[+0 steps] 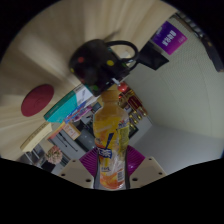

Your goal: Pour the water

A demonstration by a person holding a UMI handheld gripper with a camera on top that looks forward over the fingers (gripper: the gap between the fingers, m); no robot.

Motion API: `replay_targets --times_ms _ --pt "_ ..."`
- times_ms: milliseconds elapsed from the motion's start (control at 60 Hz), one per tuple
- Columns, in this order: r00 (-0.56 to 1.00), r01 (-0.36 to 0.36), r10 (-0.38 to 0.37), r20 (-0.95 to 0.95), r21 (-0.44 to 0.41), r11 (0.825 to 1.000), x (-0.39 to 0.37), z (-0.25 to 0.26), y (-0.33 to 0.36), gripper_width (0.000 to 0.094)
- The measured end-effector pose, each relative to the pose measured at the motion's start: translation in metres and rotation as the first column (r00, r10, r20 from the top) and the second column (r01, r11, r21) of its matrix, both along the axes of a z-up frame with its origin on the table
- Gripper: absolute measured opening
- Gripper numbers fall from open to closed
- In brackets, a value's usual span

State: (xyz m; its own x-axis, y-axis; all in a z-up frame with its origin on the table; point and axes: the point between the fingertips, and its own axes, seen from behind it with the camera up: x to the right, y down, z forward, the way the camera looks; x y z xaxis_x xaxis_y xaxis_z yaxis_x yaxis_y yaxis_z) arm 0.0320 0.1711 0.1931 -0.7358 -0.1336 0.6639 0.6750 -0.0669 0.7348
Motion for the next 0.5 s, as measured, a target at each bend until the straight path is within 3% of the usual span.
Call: replay_targets --times_ms 67,133,217,267,333,350,383,433,500 --pt "0.992 -0.026 0.027 -0.123 0.013 1.000 -0.002 0.009 -0.001 0.0353" --pt "0.892 -0.051 0.070 -0.447 0.054 0.997 0.004 0.029 -0.006 0.0349" --pt "0.522 -0.061 0.148 -0.840 0.136 0.989 0.022 0.050 -0.029 0.0348" --pt "0.231 -0.058 0.128 -0.964 0.118 0.991 0.034 0.048 -0.014 0.0352" --pt "-0.239 -0.086 0.071 -0.969 0.094 0.992 0.035 0.026 -0.020 0.0349" --pt "-0.352 -0.101 0.091 -0.931 0.134 0.986 0.040 0.020 -0.038 0.0350" --pt "-0.492 -0.151 0.004 -0.870 0.090 0.984 0.036 0.008 -0.024 0.0351" --pt "-0.665 -0.175 -0.041 -0.746 0.102 0.979 0.034 -0.026 -0.038 0.0352" --pt "-0.715 -0.198 -0.110 -0.691 0.049 0.979 0.043 -0.029 -0.017 0.0349"
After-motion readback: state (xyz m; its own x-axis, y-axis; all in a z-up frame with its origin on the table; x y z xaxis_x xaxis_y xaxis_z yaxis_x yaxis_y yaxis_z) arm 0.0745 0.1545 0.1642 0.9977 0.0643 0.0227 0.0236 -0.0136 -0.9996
